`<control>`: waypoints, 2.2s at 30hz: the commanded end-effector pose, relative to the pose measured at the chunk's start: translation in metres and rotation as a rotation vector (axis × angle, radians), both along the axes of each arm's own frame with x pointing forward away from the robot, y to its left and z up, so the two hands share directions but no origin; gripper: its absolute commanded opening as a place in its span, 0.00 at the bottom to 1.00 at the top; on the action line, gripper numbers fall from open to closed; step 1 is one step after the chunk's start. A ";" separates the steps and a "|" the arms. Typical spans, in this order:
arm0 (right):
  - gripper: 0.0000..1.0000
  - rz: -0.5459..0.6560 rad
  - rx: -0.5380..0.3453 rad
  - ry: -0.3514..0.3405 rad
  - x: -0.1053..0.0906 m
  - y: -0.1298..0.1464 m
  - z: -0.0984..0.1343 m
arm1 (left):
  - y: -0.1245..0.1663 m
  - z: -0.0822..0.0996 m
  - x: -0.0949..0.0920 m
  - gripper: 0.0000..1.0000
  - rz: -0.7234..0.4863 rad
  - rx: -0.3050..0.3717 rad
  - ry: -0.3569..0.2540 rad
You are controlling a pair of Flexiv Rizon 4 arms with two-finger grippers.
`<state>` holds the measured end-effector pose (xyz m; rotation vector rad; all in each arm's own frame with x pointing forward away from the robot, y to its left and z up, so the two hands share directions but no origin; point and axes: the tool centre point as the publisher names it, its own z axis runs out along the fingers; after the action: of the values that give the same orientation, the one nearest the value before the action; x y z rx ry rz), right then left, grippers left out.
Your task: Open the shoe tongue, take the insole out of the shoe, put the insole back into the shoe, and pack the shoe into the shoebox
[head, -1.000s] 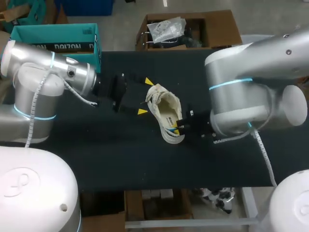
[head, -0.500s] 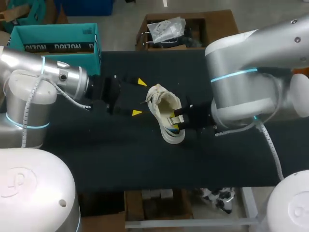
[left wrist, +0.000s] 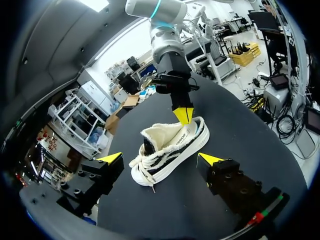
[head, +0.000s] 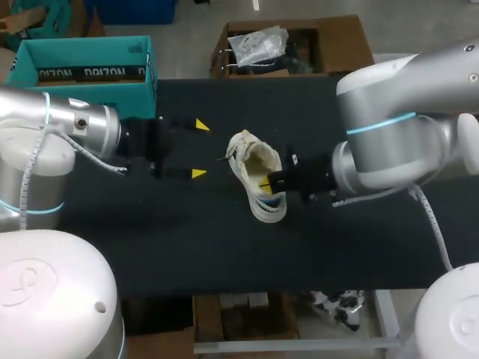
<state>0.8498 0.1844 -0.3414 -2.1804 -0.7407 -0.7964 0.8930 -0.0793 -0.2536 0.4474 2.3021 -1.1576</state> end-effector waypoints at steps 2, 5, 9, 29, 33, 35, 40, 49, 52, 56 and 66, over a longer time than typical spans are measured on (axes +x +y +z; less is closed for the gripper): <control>0.00 0.035 0.050 0.019 0.010 0.003 -0.019 | 0.016 0.009 -0.015 1.00 0.047 0.009 -0.006; 0.00 0.049 0.041 0.031 0.008 0.006 -0.024 | 0.025 0.011 -0.016 1.00 0.074 0.016 -0.003; 0.00 0.046 -0.012 0.063 0.005 0.007 -0.034 | 0.033 0.013 -0.017 1.00 0.102 0.015 -0.002; 0.00 0.011 -0.102 0.061 -0.001 -0.011 -0.025 | 0.036 0.019 -0.016 1.00 0.155 0.040 0.045; 0.00 0.025 -0.051 0.016 -0.003 -0.026 -0.001 | 0.037 0.015 -0.012 1.00 0.196 0.049 0.130; 0.00 0.063 -0.046 0.020 -0.003 -0.032 0.010 | 0.036 0.015 -0.013 1.00 0.174 0.178 0.100; 1.00 0.154 -0.117 0.132 -0.007 -0.041 0.028 | 0.036 0.015 -0.013 1.00 0.174 0.178 0.100; 1.00 0.154 -0.117 0.132 -0.007 -0.041 0.028 | 0.020 0.017 -0.001 1.00 0.270 0.161 0.267; 1.00 0.222 -0.084 0.051 -0.007 -0.052 0.028 | 0.002 0.012 0.011 1.00 0.394 0.209 0.483; 1.00 0.276 -0.088 -0.043 -0.010 -0.079 0.034 | -0.014 -0.005 0.025 1.00 0.577 0.330 0.754; 1.00 0.840 -0.241 -0.171 -0.021 -0.114 0.052 | -0.026 -0.017 0.021 1.00 0.745 0.535 0.654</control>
<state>0.8258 0.0858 -0.3060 -1.9803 -1.4164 -0.6487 0.9107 -0.0956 -0.2690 -0.3541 2.7507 -0.9183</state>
